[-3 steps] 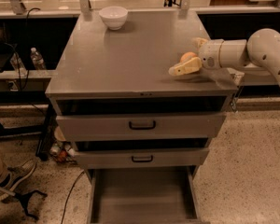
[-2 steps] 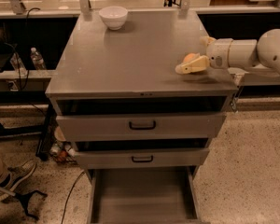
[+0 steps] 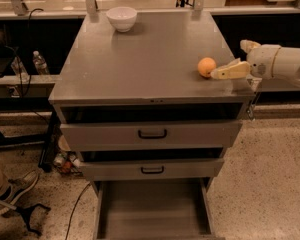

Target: Pick orange from bottom drawer and place on counter

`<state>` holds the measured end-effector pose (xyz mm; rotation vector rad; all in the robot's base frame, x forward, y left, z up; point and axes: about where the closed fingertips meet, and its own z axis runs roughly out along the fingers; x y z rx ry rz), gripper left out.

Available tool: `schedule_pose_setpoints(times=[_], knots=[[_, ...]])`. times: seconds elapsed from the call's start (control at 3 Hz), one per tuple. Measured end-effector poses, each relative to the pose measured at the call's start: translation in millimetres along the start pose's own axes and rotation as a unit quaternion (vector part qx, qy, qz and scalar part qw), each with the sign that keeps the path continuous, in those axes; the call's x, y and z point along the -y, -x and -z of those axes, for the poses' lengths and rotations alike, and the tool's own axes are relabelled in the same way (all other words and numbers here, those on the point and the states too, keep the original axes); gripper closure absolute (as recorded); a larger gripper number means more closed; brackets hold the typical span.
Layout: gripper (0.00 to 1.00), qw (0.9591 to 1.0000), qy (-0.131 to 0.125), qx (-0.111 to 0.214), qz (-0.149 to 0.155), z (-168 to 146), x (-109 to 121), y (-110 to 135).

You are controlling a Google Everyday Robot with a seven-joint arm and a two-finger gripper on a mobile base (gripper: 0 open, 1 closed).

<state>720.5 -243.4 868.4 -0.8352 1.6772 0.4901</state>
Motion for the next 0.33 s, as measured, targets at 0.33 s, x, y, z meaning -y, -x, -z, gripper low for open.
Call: schedule_pose_setpoints(times=[0.33], knots=[[0.00,0.9999,-0.016,0.002,-0.002,28.2,8.0,-7.7]])
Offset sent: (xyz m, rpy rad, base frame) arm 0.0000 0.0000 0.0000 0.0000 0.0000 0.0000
